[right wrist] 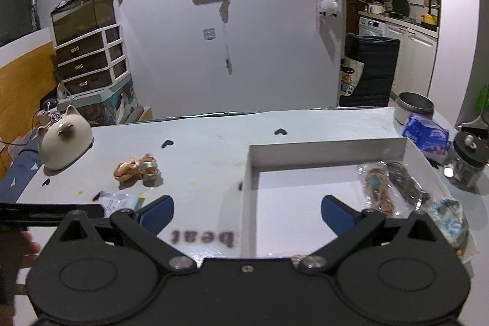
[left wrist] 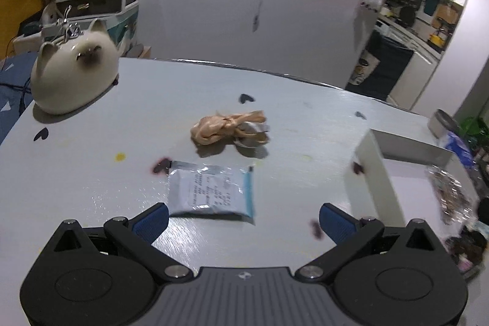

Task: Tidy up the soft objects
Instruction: 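Close the left tool on the white printed sachet and lift it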

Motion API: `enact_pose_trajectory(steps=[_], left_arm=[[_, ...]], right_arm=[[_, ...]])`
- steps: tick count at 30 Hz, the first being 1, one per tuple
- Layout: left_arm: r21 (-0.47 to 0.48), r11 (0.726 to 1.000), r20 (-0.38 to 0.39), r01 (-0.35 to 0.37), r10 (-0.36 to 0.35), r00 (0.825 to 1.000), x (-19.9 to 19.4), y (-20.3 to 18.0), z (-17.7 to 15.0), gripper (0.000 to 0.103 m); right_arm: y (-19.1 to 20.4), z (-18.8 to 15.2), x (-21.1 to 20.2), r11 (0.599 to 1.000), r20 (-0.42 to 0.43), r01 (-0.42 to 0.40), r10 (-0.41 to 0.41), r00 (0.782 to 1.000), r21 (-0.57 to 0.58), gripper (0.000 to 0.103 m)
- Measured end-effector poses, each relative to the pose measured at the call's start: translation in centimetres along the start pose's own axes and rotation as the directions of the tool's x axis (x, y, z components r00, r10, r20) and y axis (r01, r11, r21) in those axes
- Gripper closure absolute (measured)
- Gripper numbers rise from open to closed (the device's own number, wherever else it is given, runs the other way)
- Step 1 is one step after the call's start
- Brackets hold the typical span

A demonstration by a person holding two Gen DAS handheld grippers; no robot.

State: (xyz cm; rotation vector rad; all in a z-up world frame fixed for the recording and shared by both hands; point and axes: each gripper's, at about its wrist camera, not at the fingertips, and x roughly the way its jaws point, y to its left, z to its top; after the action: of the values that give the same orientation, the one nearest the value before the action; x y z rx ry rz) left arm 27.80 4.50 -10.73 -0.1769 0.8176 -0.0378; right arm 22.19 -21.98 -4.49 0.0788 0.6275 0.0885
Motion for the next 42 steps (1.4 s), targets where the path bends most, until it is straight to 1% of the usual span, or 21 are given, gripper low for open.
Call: enact_pose_trajectory(steps=[4, 8, 16, 19, 21, 25, 29, 31, 34, 36, 39, 42], left_arm=[[-0.013, 0.999, -0.011, -0.049, 0.049, 0.999, 3.0, 0.8, 0.6, 0.000], [-0.005, 0.997, -0.036, -0.072, 0.071, 0.997, 5.8, 1.2, 1.1, 0.000], [0.005, 0.989, -0.025, -0.148, 0.148, 0.989, 9.0, 0.8, 1.2, 0.000], [0.004, 0.983, -0.032, -0.183, 0.183, 0.983, 10.0, 1.1, 1.3, 0.000], [-0.007, 0.981, -0.035, -0.194, 0.194, 0.980, 10.5, 1.5, 1.3, 0.000], [-0.027, 0.984, -0.040, -0.177, 0.176, 0.984, 11.0, 2.3, 0.8, 0.000], [0.008, 0.987, -0.014, -0.158, 0.158, 0.987, 10.7, 1.9, 0.1, 0.002], [0.017, 0.989, -0.011, -0.149, 0.149, 0.989, 10.4, 1.9, -0.2, 0.009], [0.030, 0.987, -0.003, -0.156, 0.157, 0.988, 10.1, 2.0, -0.3, 0.018], [0.032, 0.988, 0.005, -0.149, 0.149, 0.989, 9.7, 2.4, -0.4, 0.022], [0.041, 0.990, 0.006, -0.136, 0.136, 0.991, 9.4, 3.0, -0.4, 0.024], [0.002, 0.992, 0.001, -0.123, 0.123, 0.992, 9.0, 4.1, -0.2, 0.025]], right_arm=[[0.9, 0.6, 1.0, 1.000, -0.012, -0.002, 0.001, 1.000, -0.015, 0.000], [1.3, 1.2, 2.3, 1.000, -0.031, -0.002, 0.002, 1.000, -0.010, 0.000], [2.2, 2.1, 5.3, 1.000, -0.062, -0.018, 0.018, 0.998, -0.006, 0.000], [3.0, 2.9, 6.8, 0.999, -0.068, -0.035, 0.034, 0.997, -0.015, 0.000], [3.7, 3.5, 7.8, 0.998, -0.067, -0.054, 0.052, 0.996, -0.028, 0.000], [5.5, 5.1, 10.3, 0.992, -0.082, -0.121, 0.117, 0.990, -0.037, 0.000], [7.7, 6.6, 13.6, 0.982, -0.137, -0.190, 0.186, 0.973, -0.018, 0.000], [8.8, 7.1, 15.4, 0.976, -0.172, -0.216, 0.214, 0.962, 0.004, 0.000], [10.4, 7.6, 17.4, 0.972, -0.213, -0.236, 0.234, 0.949, 0.015, 0.000], [11.5, 7.8, 18.4, 0.969, -0.230, -0.247, 0.240, 0.943, -0.002, 0.000], [13.2, 7.9, 19.8, 0.963, -0.250, -0.268, 0.252, 0.935, -0.030, 0.000], [14.5, 8.1, 21.1, 0.959, -0.265, -0.282, 0.261, 0.928, -0.041, 0.000]])
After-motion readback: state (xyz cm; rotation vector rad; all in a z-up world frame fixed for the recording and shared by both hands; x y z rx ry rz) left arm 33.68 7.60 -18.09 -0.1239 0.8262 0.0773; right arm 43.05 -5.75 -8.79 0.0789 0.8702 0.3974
